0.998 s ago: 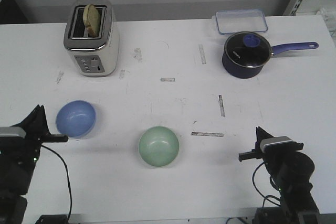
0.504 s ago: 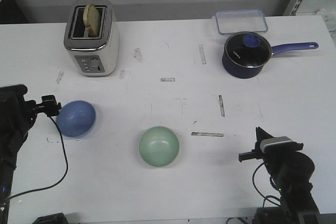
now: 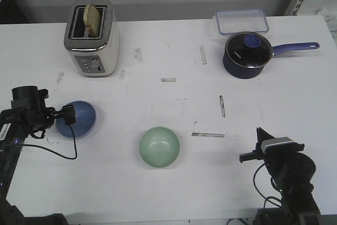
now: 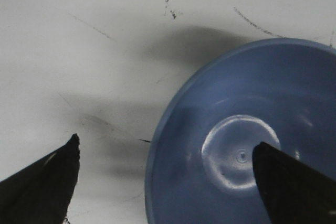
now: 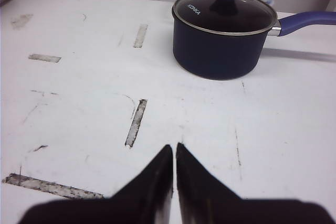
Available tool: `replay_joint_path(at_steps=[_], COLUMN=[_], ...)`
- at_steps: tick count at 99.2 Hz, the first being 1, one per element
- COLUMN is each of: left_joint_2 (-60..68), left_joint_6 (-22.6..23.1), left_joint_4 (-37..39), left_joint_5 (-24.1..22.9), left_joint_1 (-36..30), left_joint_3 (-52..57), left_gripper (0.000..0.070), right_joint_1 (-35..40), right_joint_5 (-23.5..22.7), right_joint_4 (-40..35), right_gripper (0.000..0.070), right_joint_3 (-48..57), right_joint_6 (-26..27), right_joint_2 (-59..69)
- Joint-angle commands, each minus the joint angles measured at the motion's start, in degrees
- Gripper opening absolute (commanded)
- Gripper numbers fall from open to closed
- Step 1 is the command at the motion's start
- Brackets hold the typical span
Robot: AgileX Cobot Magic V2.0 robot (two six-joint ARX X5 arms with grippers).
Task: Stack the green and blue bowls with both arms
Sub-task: 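Reach the left gripper to the light blue bowl and grasp its rim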
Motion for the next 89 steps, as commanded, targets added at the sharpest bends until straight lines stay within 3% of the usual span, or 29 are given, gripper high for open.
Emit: replay_joint_path(at_steps=[1, 16, 35, 79, 89], left_joint_2=[1.92, 4.22, 4.35, 3.52, 2.58], left_joint_6=[-0.35, -0.46, -1.31, -1.44, -1.95], left_joint_4=[0.24, 0.24, 0.2, 0.22, -0.63], left_joint_5=[0.31, 0.28, 0.28, 0.42, 2.75], left_joint_1=[0.02, 0.04, 0.04, 0.02, 0.02], left_joint_3=[0.55, 0.55, 0.55, 2.69, 5.97], left_gripper=[0.0571, 0.0406, 0.0, 0.0001, 0.0001], right_joint_1=[0.07, 0.07, 0.07, 0.07, 0.07], right_joint_5=[-0.02, 0.0, 0.0, 0.0, 0.02], right_joint_4=[0.31, 0.31, 0.31, 0.33, 0.33], right_gripper=[0.0, 0.0, 0.0, 0.0, 0.0], right_joint_3=[0.31, 0.31, 0.31, 0.31, 0.31], right_joint_6=[0.09, 0.09, 0.09, 0.04, 0.02], right_joint_2=[0.24, 0.24, 0.24, 0.24, 0.24])
